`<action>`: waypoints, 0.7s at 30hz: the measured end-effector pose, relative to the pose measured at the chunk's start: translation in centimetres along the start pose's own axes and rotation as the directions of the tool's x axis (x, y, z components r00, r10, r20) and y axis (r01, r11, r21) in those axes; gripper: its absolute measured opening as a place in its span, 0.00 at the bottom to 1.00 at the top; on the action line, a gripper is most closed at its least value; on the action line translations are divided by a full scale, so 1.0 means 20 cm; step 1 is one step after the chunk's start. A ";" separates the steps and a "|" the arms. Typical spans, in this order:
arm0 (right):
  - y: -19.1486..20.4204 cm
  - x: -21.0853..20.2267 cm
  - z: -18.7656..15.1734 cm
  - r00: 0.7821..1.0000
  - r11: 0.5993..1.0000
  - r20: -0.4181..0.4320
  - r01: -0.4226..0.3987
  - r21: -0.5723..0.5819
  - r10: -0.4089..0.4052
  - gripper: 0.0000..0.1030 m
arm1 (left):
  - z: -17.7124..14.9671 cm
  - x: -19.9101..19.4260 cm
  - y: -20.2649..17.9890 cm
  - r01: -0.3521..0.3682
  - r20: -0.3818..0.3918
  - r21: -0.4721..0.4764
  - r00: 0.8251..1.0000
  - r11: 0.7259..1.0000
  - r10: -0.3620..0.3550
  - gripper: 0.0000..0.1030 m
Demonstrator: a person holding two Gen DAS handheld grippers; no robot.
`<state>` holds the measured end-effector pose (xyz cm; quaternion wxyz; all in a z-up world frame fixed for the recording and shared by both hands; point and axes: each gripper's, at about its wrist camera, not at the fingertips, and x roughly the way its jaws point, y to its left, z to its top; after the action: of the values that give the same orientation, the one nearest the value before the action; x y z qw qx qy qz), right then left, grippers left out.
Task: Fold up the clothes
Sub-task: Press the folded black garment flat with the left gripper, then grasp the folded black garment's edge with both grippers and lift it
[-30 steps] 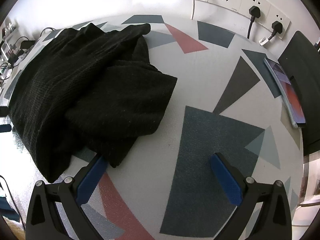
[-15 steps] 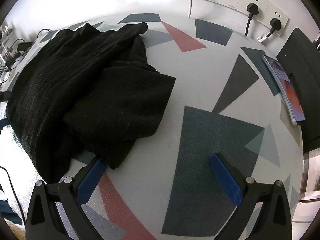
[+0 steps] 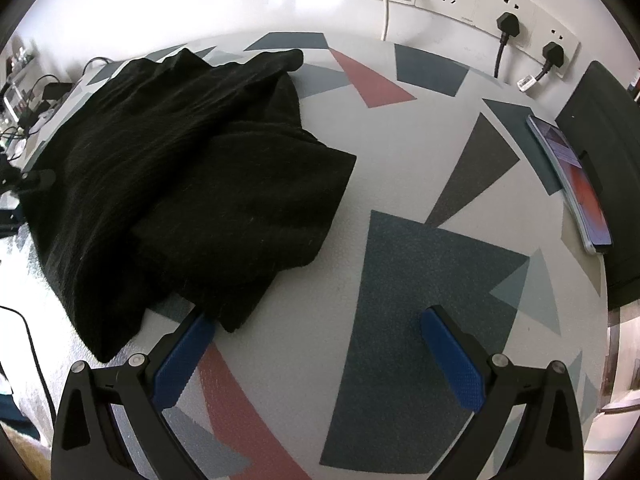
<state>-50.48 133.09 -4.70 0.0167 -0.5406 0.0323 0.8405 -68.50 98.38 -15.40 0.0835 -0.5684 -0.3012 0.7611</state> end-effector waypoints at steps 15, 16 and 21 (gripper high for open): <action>0.07 0.04 0.37 0.974 0.986 0.159 -0.168 0.020 0.163 1.00 | 0.03 -0.08 0.09 -0.141 0.072 0.056 0.988 0.988 0.137 0.45; 0.09 0.09 0.41 0.978 0.986 0.140 -0.163 0.027 0.158 1.00 | 0.05 -0.10 0.12 -0.127 0.079 0.035 0.989 0.991 0.124 0.45; 0.17 0.32 0.52 0.989 0.990 0.066 -0.135 0.039 0.132 1.00 | 0.12 -0.14 0.27 -0.011 0.093 -0.069 0.995 0.998 0.018 0.45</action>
<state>-62.68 130.38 -6.05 -0.0270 -0.5098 0.0861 0.8555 -68.50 91.87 -15.76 0.0443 -0.5366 -0.3266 0.7768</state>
